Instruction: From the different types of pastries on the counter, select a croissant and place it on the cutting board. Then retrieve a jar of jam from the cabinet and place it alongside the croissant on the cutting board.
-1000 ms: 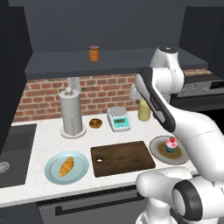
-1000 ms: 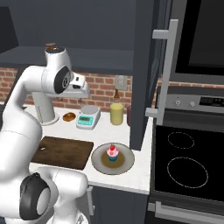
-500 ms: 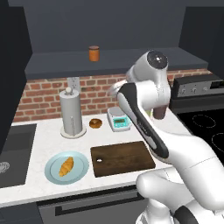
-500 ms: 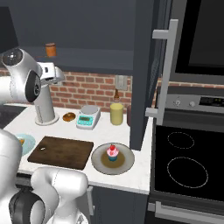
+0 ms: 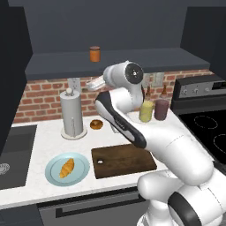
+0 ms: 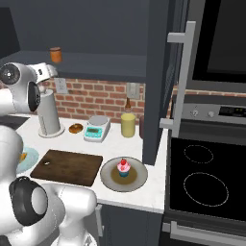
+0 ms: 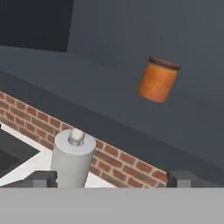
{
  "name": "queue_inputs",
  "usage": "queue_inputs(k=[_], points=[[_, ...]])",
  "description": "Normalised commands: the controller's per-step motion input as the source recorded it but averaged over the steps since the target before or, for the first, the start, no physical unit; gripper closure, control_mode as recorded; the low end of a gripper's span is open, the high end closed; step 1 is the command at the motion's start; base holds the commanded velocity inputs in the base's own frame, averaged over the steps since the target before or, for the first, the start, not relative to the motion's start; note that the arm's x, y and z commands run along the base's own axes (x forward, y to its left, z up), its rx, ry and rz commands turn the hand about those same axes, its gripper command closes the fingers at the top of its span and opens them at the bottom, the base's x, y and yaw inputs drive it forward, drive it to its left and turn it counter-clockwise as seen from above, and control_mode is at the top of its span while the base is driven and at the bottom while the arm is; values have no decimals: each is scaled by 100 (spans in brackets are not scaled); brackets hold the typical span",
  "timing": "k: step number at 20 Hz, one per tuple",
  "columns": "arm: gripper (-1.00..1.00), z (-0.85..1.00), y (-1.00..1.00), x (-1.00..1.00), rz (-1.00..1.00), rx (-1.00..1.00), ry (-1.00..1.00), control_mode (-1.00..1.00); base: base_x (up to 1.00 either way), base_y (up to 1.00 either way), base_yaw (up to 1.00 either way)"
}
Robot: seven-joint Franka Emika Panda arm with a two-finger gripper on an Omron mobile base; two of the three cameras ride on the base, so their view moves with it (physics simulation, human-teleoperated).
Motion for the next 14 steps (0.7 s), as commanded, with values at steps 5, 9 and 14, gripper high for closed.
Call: queue_inputs(k=[5,9,14], points=[[-100,84,32,59,-1,-5,6,-100,0,0,0],[-100,72,25,38,-4,-5,8,-100,0,0,0],[-100,35,14,11,-2,-4,4,-100,0,0,0]])
